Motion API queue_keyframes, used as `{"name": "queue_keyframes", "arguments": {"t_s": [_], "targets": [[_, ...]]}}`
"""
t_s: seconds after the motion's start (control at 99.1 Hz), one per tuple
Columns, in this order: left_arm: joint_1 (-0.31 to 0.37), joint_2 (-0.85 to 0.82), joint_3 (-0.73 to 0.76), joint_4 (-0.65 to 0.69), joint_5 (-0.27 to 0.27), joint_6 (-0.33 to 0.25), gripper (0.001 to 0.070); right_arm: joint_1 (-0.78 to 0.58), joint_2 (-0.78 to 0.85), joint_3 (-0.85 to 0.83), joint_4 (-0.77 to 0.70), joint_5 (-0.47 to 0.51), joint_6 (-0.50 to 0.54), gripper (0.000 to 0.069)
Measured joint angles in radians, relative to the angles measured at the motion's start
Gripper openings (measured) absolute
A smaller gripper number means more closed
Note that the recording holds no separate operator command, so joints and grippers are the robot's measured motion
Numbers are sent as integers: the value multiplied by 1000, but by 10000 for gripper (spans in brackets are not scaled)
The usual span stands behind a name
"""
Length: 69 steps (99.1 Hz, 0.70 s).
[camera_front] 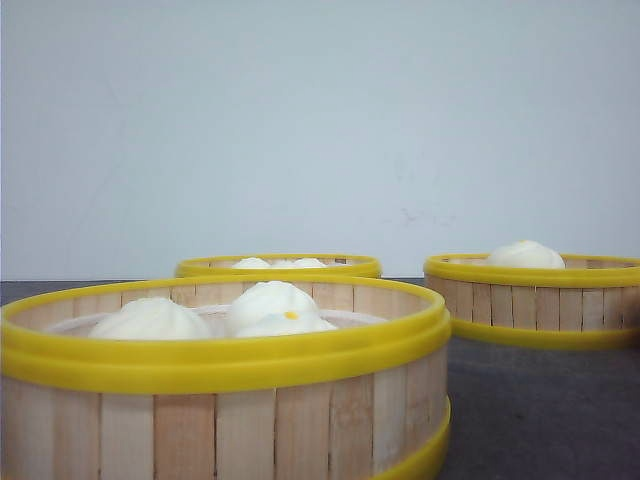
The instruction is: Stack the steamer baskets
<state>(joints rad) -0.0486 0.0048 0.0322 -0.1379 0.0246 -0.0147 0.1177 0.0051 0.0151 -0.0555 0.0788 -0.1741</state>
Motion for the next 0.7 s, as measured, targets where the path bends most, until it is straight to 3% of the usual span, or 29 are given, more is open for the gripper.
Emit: {"name": "queue_keyframes", "arguments": {"t_s": [0.182,0.262,0.383,0.484,0.605,0.656,0.696], "targets": [[0,0,0,17,1,-3,31,0,0,0,0,0,0,11],[0,0,0,42,34,-53,31,0,0,0,1,-2,5,11],[0,0,1,50,138,-257,31,0,0,0,17,-27,69,11],[0,0,1,103,171,-430,31,0,0,0,36,-63,167,11],[0,0,1,149,193,-580,35,0,0,0,48,-109,318,11],[0,0,1,150,224,-649,60,0,0,0,50,-113,381,11],[0,0,1,153,257,-713,117,0,0,0,57,-113,429,11]]}}
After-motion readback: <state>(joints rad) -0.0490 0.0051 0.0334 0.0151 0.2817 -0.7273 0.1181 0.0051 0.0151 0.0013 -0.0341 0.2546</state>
